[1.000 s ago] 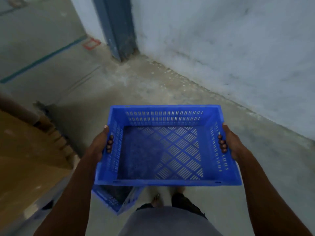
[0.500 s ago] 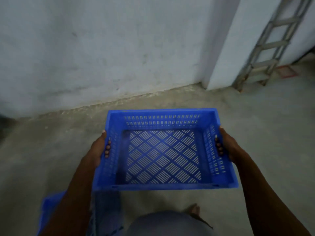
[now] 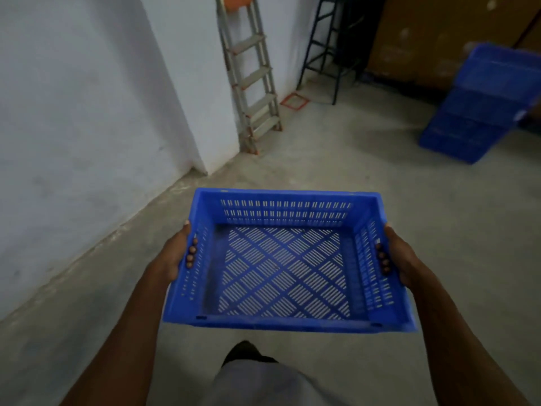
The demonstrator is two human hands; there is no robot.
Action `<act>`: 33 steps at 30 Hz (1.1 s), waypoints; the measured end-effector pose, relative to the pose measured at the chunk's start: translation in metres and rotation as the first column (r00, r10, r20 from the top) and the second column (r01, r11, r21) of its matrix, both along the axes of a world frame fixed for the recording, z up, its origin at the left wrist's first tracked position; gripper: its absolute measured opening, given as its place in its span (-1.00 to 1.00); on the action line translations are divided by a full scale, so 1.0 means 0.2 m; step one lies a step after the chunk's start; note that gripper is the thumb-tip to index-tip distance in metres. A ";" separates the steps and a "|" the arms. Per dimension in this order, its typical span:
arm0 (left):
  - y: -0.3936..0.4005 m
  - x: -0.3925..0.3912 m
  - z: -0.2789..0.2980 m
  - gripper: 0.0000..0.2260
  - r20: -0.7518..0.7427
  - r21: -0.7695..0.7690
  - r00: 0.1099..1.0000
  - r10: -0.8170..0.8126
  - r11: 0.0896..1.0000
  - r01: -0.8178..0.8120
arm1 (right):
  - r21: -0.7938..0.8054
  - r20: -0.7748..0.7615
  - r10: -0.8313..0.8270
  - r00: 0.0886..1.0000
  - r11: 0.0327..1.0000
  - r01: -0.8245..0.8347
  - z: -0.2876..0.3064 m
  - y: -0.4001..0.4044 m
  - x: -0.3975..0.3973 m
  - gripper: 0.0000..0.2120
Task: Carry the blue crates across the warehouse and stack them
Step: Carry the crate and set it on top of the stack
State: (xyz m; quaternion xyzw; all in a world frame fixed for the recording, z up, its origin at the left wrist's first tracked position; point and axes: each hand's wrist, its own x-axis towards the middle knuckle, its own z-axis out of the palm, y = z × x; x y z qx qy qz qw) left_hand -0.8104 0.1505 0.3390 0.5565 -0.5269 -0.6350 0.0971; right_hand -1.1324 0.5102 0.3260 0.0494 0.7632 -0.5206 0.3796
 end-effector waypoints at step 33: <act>0.14 -5.00 0.07 -0.53 -0.069 0.025 0.672 -0.738 0.672 0.740 | -0.033 -0.029 -0.694 0.719 0.720 0.693 0.04 0.79 -3.30 -0.42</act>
